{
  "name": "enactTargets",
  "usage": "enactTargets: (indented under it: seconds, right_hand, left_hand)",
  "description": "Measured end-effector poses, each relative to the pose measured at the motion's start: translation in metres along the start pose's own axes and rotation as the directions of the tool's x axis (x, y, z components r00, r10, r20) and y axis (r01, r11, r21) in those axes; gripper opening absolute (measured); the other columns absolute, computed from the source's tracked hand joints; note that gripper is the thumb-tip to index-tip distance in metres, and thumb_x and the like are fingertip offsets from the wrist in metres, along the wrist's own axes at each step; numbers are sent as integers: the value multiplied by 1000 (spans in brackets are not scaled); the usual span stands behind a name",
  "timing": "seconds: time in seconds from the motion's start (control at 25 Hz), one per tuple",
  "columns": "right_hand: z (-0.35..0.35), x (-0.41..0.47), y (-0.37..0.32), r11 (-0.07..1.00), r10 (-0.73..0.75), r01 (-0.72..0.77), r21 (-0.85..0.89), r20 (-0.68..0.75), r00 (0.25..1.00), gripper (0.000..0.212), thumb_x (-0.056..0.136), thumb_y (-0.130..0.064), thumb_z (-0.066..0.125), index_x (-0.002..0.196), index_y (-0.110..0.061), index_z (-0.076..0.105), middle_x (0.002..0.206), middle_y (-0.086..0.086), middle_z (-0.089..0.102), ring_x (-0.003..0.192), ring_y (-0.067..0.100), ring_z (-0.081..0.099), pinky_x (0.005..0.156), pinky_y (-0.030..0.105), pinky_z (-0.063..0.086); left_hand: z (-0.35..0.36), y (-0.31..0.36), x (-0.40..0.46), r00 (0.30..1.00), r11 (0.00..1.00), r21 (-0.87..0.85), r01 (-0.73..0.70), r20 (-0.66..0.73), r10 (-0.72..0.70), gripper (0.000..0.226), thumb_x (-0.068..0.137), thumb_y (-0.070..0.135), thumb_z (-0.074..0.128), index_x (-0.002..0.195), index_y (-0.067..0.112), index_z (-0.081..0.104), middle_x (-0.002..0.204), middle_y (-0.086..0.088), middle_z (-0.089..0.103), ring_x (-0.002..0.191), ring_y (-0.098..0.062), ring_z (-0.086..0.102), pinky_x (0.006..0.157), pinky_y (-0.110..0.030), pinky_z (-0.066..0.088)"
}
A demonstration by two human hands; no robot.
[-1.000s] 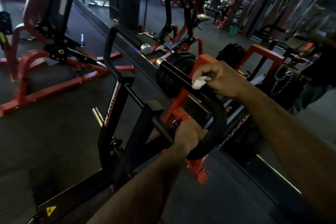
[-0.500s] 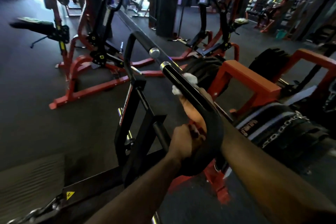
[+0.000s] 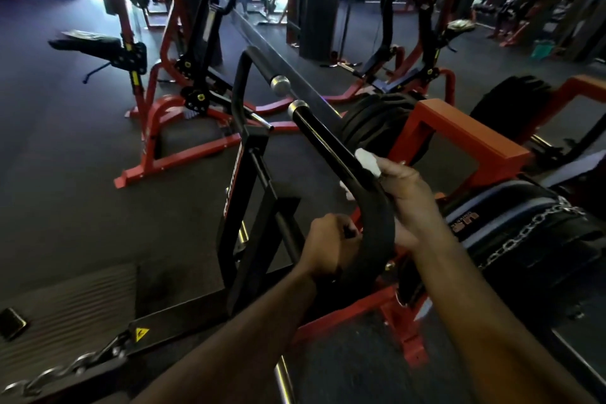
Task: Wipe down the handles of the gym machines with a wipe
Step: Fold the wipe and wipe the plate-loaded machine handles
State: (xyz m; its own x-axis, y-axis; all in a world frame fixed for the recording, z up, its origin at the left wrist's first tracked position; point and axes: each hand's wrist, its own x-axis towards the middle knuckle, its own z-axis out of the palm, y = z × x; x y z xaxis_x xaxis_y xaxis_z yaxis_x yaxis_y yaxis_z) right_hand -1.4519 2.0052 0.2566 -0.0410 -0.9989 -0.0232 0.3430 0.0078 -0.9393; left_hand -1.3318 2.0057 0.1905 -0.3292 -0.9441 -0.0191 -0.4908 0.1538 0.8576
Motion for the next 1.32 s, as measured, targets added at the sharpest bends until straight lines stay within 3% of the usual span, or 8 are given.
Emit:
enactTargets:
  seconds: [0.24,0.4,0.64,0.8,0.88,1.0,1.12,1.32]
  right_hand:
    - [20,12,-44,745,-231,227,-627,78,970,17,84,0,69,98,-5,77,81,0,75,71,6,67,64,17,50]
    - [16,-41,-59,278,-400,393,-876,267,877,20,82,-3,70,95,-17,79,83,-9,67,78,1,62,71,15,43]
    - [85,-87,-28,-519,-340,80,-851,292,894,4,81,-14,71,82,-10,72,91,4,55,73,13,46,52,27,36]
    - [116,-71,-27,-621,-253,-41,-783,150,956,16,91,-12,58,104,-5,66,117,13,48,96,27,54,59,35,43]
    - [104,-89,-21,-580,-301,-119,-806,77,950,19,93,-15,55,106,-7,66,112,11,49,94,26,54,64,38,49]
    - [88,-114,-3,-555,-442,-194,-809,89,892,15,90,-18,61,97,-12,73,93,7,57,81,25,59,54,35,51]
    - [86,-106,-5,-611,-552,-199,-766,233,801,16,87,-23,61,87,-19,77,81,2,63,79,24,62,51,30,49]
    - [94,-126,65,-423,-655,-311,-851,50,754,14,86,-16,63,96,-16,74,89,4,64,60,18,62,43,22,39]
  left_hand:
    - [3,6,-7,996,999,-38,11,87,-8,41,97,2,39,64,25,45,93,-15,54,91,-25,52,90,-41,53]
    - [7,0,-5,990,994,-76,77,128,-67,33,88,5,50,58,16,49,65,-1,52,60,-11,45,49,-18,33]
    - [-7,-15,3,927,931,-358,67,369,75,34,85,8,60,64,33,65,72,7,71,69,-12,69,69,-32,57]
    - [-21,-19,9,886,922,-379,-75,399,236,23,77,2,69,86,21,62,75,7,70,74,-13,65,69,-24,58]
    - [-35,-29,16,820,915,-149,-375,407,402,10,84,1,67,81,11,65,75,-2,67,70,-16,61,59,-14,44]
    - [-64,-51,45,643,560,334,-759,521,561,11,86,21,64,86,12,70,87,-7,72,84,-26,67,67,-25,42]
    - [-83,-58,74,551,188,561,-807,597,583,40,89,48,48,90,15,69,94,-9,73,94,-31,67,79,-37,50]
    - [-85,-66,88,472,43,530,-847,713,518,57,99,54,33,92,11,70,91,-13,70,86,-34,67,72,-38,50]
